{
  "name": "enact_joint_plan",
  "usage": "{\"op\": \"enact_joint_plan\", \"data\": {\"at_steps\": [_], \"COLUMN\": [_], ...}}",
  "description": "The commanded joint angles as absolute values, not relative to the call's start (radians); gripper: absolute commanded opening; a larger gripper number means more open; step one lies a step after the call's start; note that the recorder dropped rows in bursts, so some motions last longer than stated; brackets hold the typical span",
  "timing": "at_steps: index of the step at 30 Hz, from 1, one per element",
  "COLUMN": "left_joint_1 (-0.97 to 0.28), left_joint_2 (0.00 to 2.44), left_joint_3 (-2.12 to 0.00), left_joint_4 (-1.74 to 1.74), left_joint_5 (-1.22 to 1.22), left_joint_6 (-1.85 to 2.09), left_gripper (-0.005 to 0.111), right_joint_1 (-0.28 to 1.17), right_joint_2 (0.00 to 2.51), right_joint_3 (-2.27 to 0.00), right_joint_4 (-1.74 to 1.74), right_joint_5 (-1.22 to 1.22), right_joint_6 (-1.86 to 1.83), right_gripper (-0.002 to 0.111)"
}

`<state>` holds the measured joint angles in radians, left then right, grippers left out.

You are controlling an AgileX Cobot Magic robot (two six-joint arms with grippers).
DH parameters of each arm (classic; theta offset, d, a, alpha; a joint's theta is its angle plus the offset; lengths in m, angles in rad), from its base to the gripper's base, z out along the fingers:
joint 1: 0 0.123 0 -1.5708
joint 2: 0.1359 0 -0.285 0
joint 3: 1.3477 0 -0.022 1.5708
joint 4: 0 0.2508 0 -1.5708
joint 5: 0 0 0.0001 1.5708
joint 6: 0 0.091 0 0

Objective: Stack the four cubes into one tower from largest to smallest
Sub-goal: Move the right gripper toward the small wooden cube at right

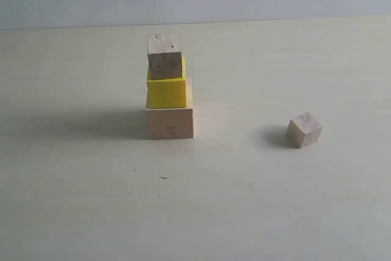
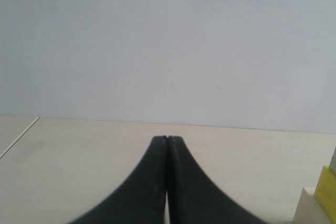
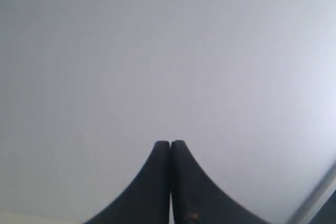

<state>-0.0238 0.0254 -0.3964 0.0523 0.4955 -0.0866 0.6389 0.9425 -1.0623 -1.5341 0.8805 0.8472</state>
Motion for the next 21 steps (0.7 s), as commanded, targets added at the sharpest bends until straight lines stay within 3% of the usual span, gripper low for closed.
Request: {"op": "enact_joint_plan", "data": {"at_steps": [1,4,7,10,14,21], "left_joint_1": [-0.023,-0.023,-0.023,-0.023,-0.023,-0.023], "left_joint_2": [0.020,0.020,0.020,0.020,0.018,0.018], "left_joint_3": [-0.393,-0.393,-0.393,-0.393,-0.393,-0.393], "left_joint_4": [0.042,0.042,0.042,0.040,0.040,0.040], "left_joint_5": [0.484,0.484,0.484,0.484,0.484,0.488], "left_joint_6": [-0.083,-0.083,-0.083,-0.083,-0.083,-0.083], "left_gripper": [0.000,0.000,0.000,0.000,0.000,0.000], "right_joint_1": [0.629,0.629,0.629,0.629,0.629,0.629], "right_joint_2": [0.908,0.921,0.957,0.991,1.019,1.044], "right_joint_3": [-1.064,-1.064,-1.064,-1.064,-1.064,-1.064], "right_joint_4": [-1.265,-0.929,-0.526,-0.177,-0.042,-0.419], "right_joint_5": [0.727,0.681,0.754,0.830,0.663,0.355], "right_joint_6": [0.594,0.211,-0.439,-0.813,-0.683,-0.107], "right_gripper": [0.000,0.000,0.000,0.000,0.000,0.000]}}
